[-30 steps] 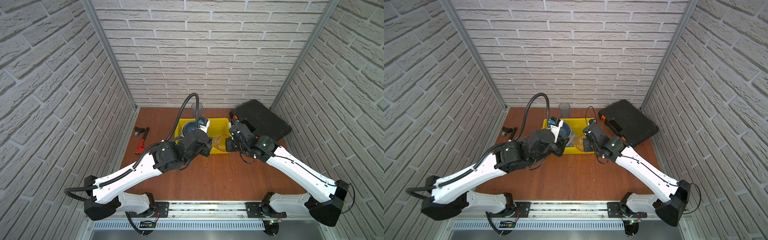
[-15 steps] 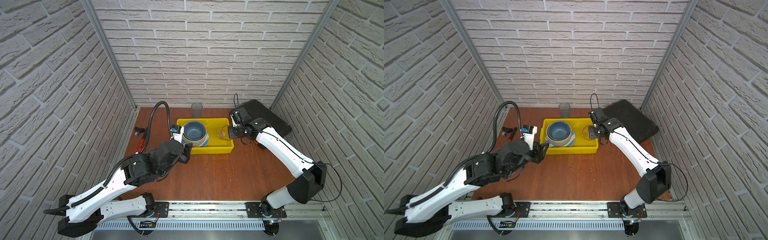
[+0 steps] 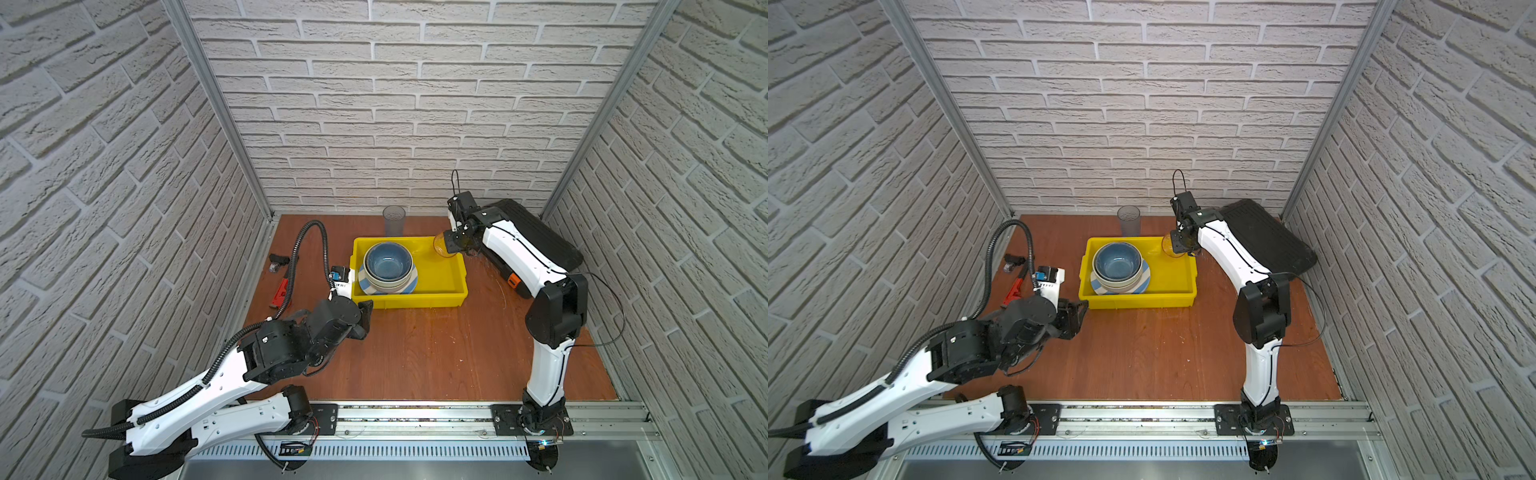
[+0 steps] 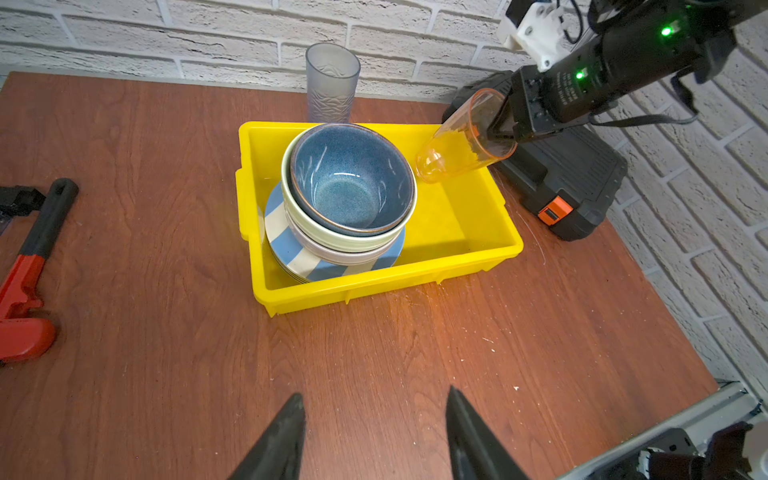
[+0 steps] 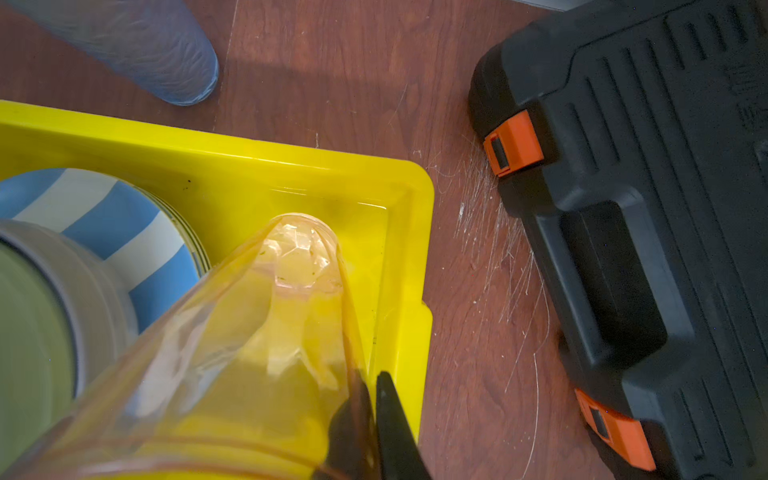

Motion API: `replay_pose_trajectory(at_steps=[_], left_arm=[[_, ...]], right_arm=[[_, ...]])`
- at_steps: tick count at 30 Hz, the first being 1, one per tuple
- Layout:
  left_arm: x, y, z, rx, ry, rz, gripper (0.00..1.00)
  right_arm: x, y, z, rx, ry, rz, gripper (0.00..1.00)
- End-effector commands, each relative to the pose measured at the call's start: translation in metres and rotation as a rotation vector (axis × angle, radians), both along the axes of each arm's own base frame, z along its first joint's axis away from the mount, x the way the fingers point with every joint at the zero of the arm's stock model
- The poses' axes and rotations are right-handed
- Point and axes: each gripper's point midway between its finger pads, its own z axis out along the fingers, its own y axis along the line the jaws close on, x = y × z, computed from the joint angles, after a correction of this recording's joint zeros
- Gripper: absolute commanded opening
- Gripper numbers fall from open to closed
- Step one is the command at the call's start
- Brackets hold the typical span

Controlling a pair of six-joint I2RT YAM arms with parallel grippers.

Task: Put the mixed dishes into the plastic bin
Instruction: 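Carry the pink cup with the right gripper toward the toolbox while the left withdraws, then lower the pink cup into the bin corner nearest the toolbox, open right gripper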

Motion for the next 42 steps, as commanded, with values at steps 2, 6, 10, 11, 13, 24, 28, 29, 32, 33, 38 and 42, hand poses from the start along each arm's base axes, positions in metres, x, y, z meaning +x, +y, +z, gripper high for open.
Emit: replay_pose_trajectory(at_steps=[2,6,10,11,13,24,28,29,32,33,38,42], left_arm=[[0.000,0.010,-0.001,-0.016,0.001,0.041,0.55],[0.000,0.016,-0.001,-0.024,-0.009,0.062,0.58],[-0.001,0.023,-0.004,-0.028,-0.010,0.080,0.58],[-0.001,0.024,-0.005,-0.025,-0.010,0.084,0.58],[-0.002,0.025,-0.007,-0.023,-0.008,0.088,0.58],[-0.002,0.027,-0.009,-0.022,0.004,0.100,0.58],[-0.002,0.026,-0.010,-0.018,0.007,0.102,0.58],[-0.002,0.027,-0.010,-0.015,0.008,0.102,0.58],[-0.001,0.029,-0.012,-0.006,0.009,0.112,0.58],[-0.001,0.030,-0.013,-0.004,0.011,0.123,0.58],[0.000,0.037,-0.014,0.021,0.016,0.157,0.59],[0.002,0.037,-0.012,0.018,0.009,0.164,0.60]], right_arm=[[0.008,-0.004,-0.002,-0.008,0.015,0.011,0.06],[0.017,-0.011,-0.012,-0.016,0.021,-0.013,0.06],[0.024,-0.020,-0.017,-0.008,0.015,-0.045,0.07],[0.025,-0.022,-0.017,-0.008,0.012,-0.052,0.07],[0.029,-0.025,-0.017,-0.008,0.002,-0.061,0.10],[0.051,-0.032,-0.019,-0.020,-0.040,-0.085,0.20],[0.054,-0.031,-0.018,-0.005,-0.055,-0.094,0.21],[0.055,-0.030,-0.017,-0.002,-0.060,-0.095,0.22],[0.056,-0.029,-0.012,0.006,-0.073,-0.094,0.26],[0.055,-0.029,-0.010,0.009,-0.078,-0.091,0.27],[0.052,-0.030,0.017,0.018,-0.131,-0.085,0.39],[0.048,-0.030,0.038,0.039,-0.182,-0.084,0.46]])
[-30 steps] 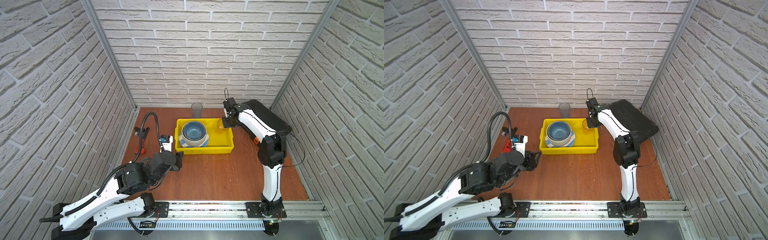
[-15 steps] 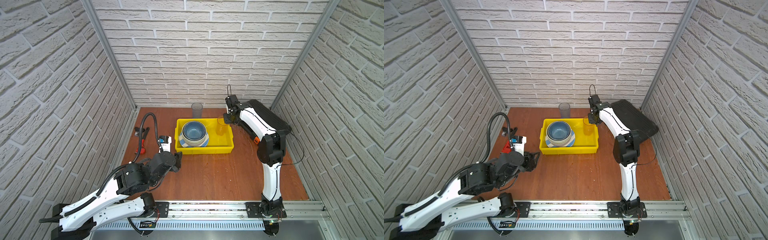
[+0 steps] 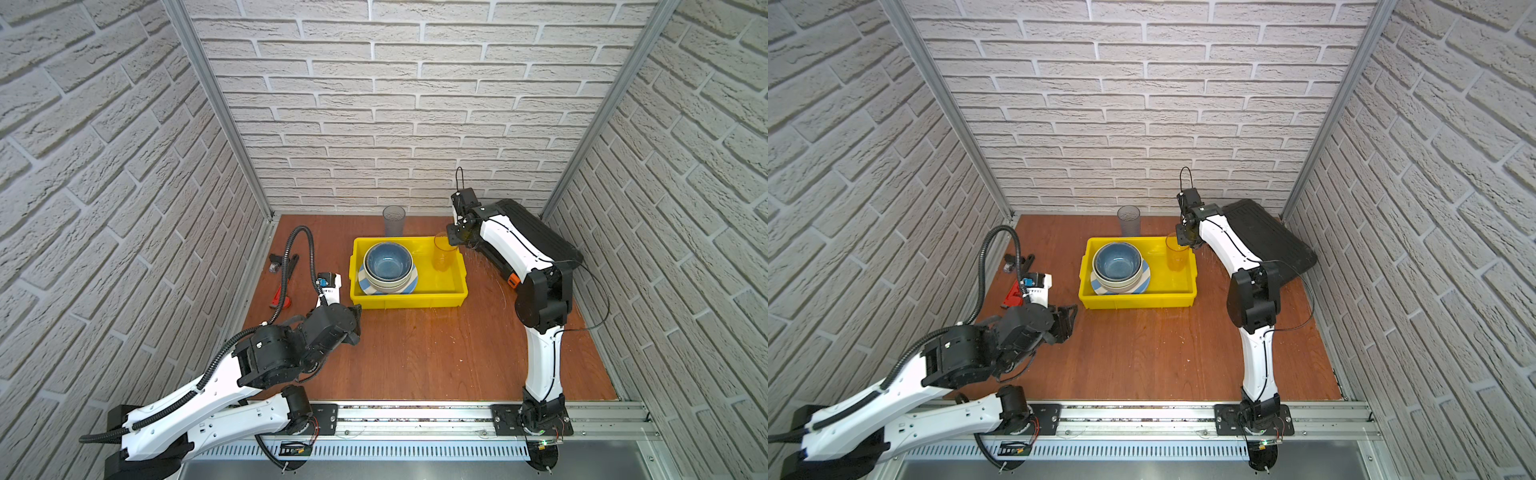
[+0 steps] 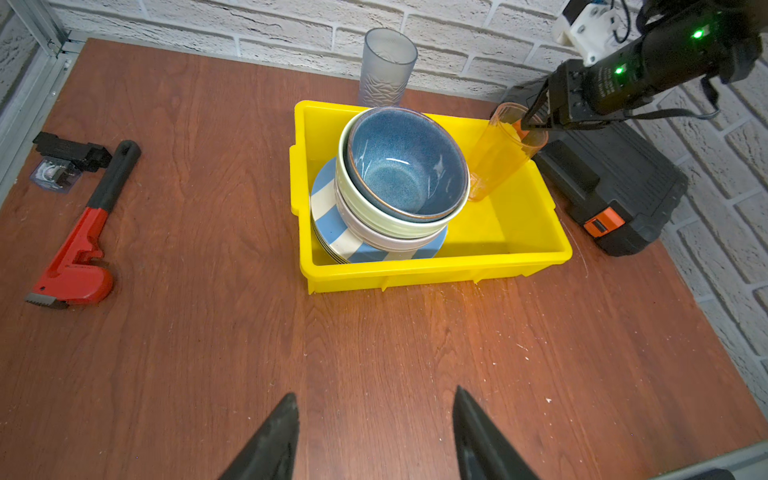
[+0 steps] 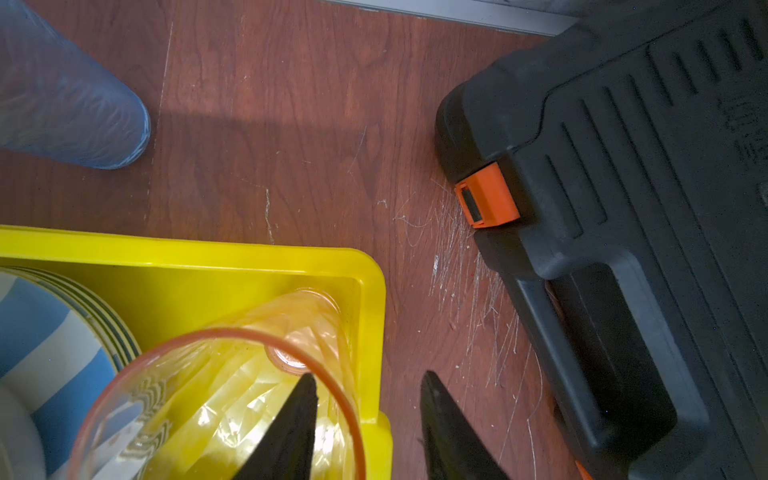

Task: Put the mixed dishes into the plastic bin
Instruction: 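Lower the pink cup into the bin corner nearest the toolbox, open right gripper, then raise the right gripper out of the bin while the left moves toward the frosted cup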

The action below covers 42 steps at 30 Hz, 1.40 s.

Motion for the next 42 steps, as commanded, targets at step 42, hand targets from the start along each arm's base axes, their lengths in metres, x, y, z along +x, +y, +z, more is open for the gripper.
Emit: replay_pose_trajectory(at_steps=[42], left_arm=[[0.121,0.024,-0.109,-0.047,0.352,0.057,0.41]], right_arm=[[-0.180,0.021,-0.006,0.404,0.027,0.083,0.49]])
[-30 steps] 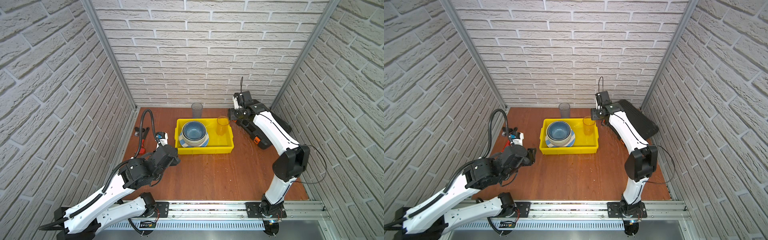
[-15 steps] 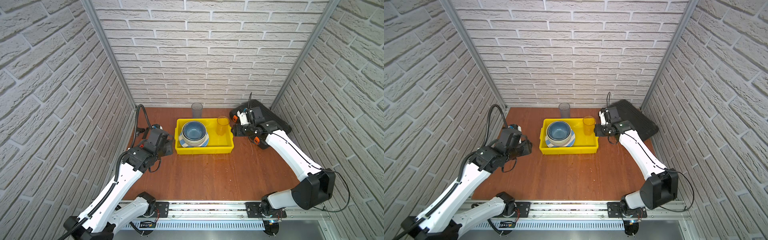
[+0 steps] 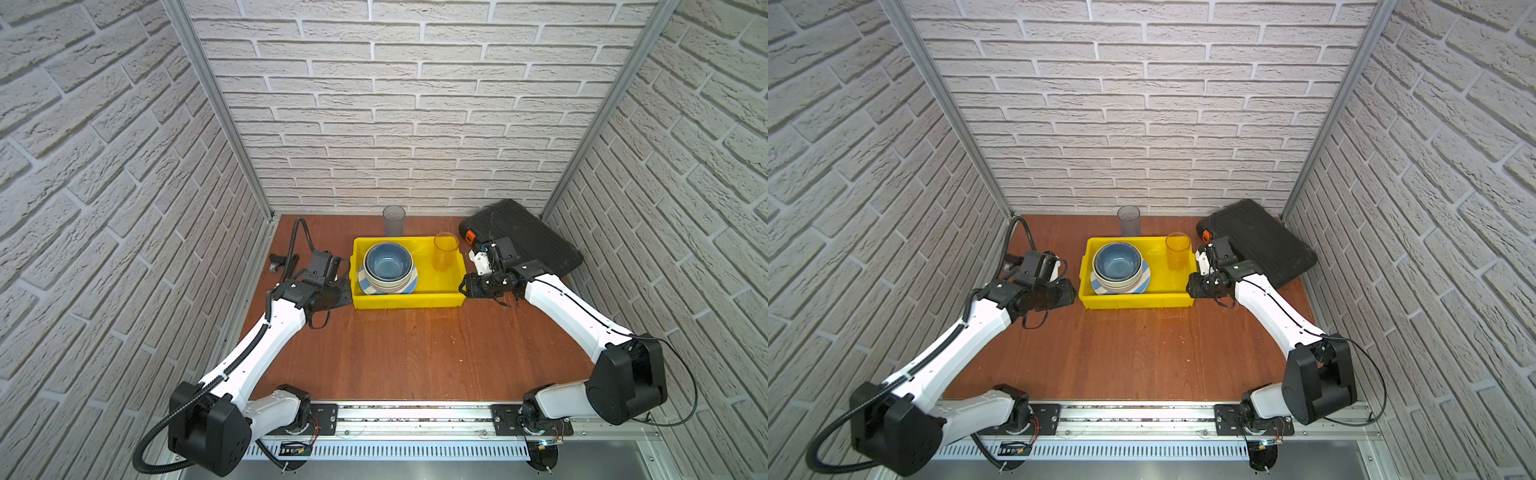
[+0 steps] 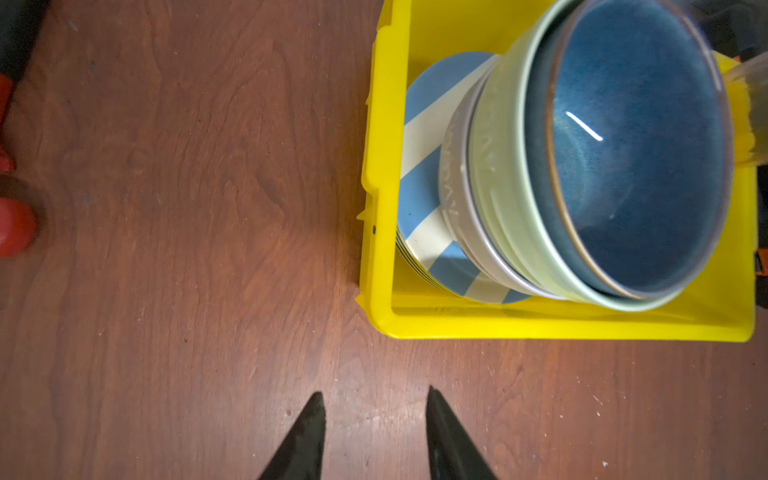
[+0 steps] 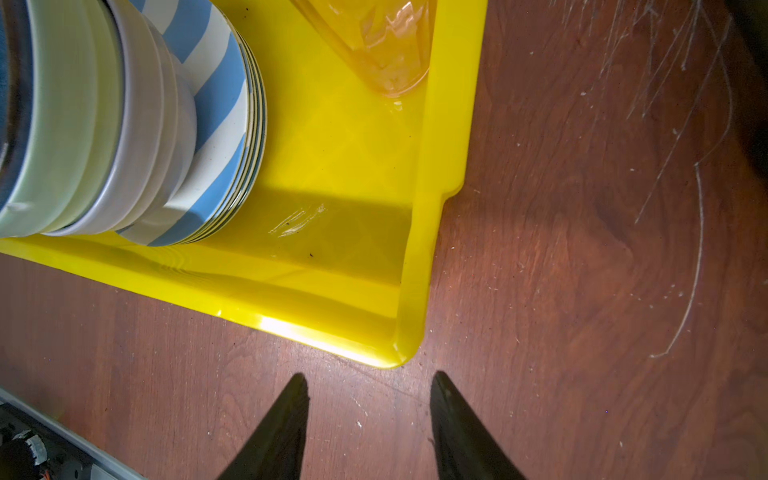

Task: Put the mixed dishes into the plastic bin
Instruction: 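Raise the right gripper out of the bin while the left moves toward the frosted cup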

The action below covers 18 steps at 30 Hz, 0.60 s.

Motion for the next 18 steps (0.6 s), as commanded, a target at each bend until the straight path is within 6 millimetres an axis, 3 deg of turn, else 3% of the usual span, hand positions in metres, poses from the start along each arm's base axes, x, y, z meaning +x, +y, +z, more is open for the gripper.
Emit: replay_pose_trajectory(at_steps=[1,10,18], left_arm=[[0.020,-0.007,-0.002,-0.036,-0.044,-0.033,0.40],[0.048,-0.015,-0.016,-0.080,-0.026,-0.053,0.38],[0.060,-0.016,-0.036,-0.079,0.012,-0.053,0.33]], right_arm=[[0.010,0.004,0.011,0.044,-0.071,-0.010,0.50],[0.016,-0.002,-0.011,0.001,-0.070,-0.032,0.49],[0.031,0.002,-0.027,0.005,-0.059,-0.040,0.47]])
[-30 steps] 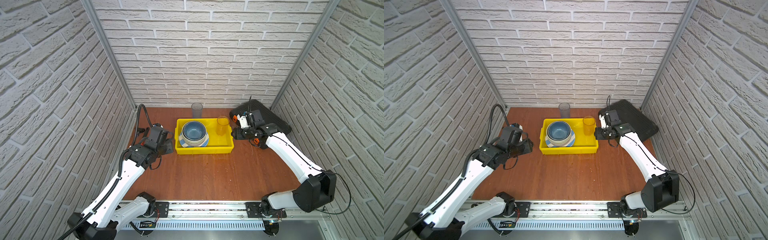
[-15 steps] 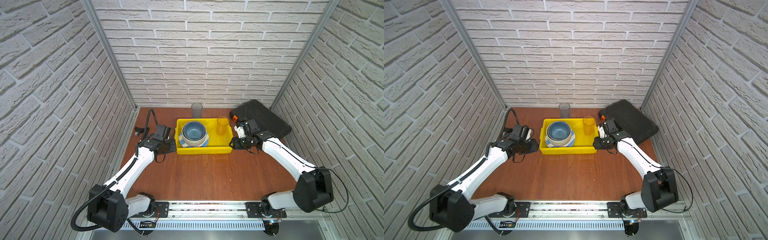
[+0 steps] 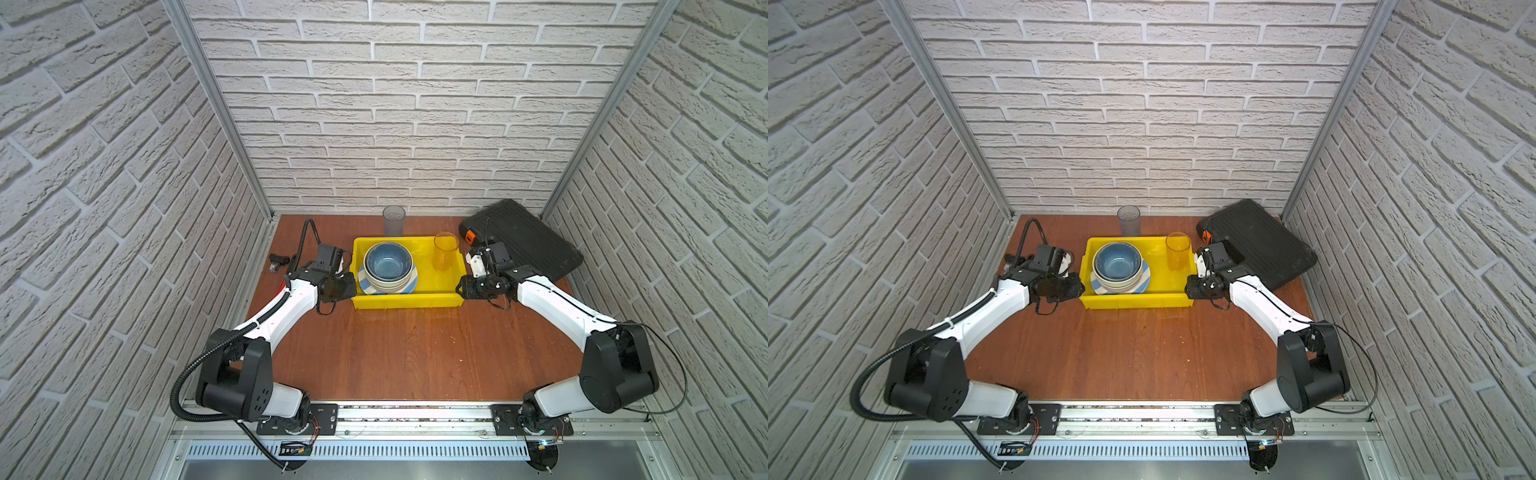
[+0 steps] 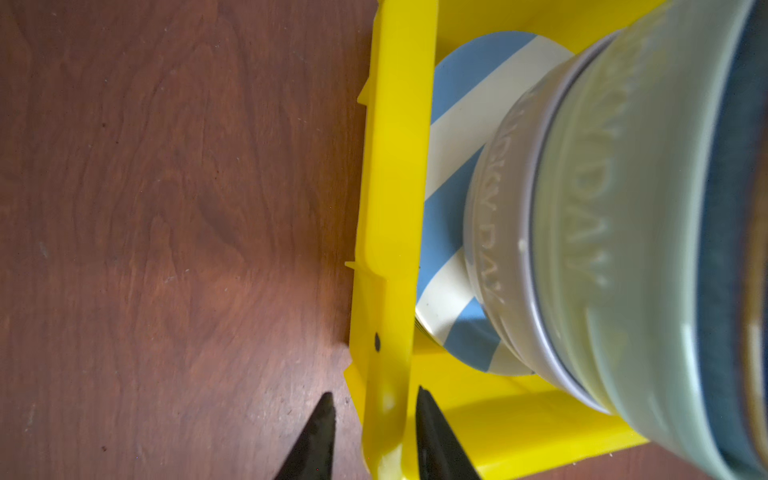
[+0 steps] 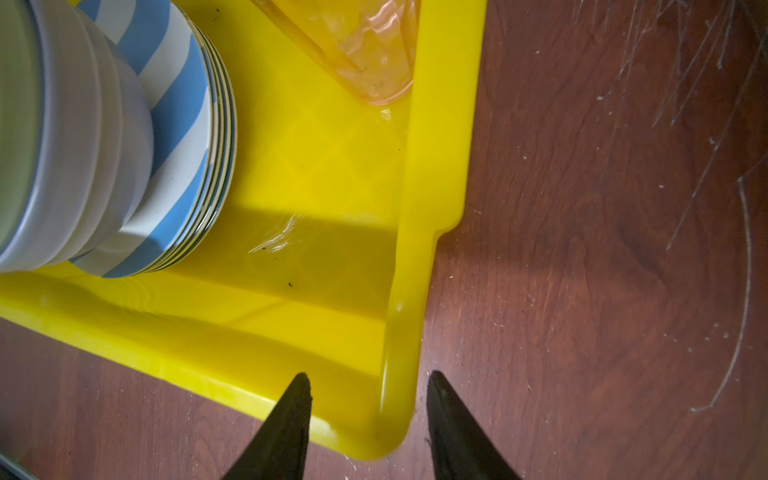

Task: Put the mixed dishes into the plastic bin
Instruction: 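Raise the right gripper out of the bin while the left moves toward the frosted cup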

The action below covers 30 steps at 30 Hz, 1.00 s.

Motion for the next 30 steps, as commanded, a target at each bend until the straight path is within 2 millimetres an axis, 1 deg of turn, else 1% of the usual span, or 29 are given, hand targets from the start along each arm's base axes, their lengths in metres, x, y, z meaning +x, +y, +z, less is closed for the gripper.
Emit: replay_pose_trajectory(at_steps=[1,3,5,7,10,17,18,20,24,30], left_arm=[[0.017,-0.004,0.010,-0.016,-0.055,-0.017,0.32],[0.016,-0.004,0.006,-0.011,-0.046,-0.018,0.31],[0.015,-0.004,0.002,-0.010,-0.036,-0.019,0.27],[0.014,-0.004,0.000,-0.014,-0.029,-0.022,0.21],[0.011,-0.005,0.000,-0.023,-0.028,-0.023,0.14],[0.000,-0.007,-0.002,-0.055,-0.021,-0.021,0.09],[-0.003,-0.007,-0.002,-0.065,-0.019,-0.020,0.09],[-0.010,-0.008,-0.003,-0.073,-0.017,-0.018,0.08],[-0.026,-0.009,0.001,-0.084,-0.009,-0.019,0.08],[-0.061,-0.018,0.004,-0.100,0.002,-0.063,0.09]], right_arm=[[0.015,0.000,0.003,0.012,-0.048,-0.023,0.46],[0.016,0.000,-0.001,0.010,-0.044,-0.027,0.45],[0.015,0.000,-0.005,0.012,-0.031,-0.027,0.44],[0.014,0.001,-0.007,0.019,-0.021,-0.028,0.36],[0.009,0.001,-0.008,0.027,-0.011,-0.034,0.29],[-0.007,0.001,-0.004,0.054,0.004,-0.048,0.18],[-0.010,0.002,-0.004,0.066,0.011,-0.047,0.14],[-0.016,0.006,-0.003,0.092,0.024,-0.042,0.11],[-0.029,0.007,-0.005,0.119,0.048,-0.053,0.11],[-0.056,0.008,-0.007,0.146,0.088,-0.057,0.10]])
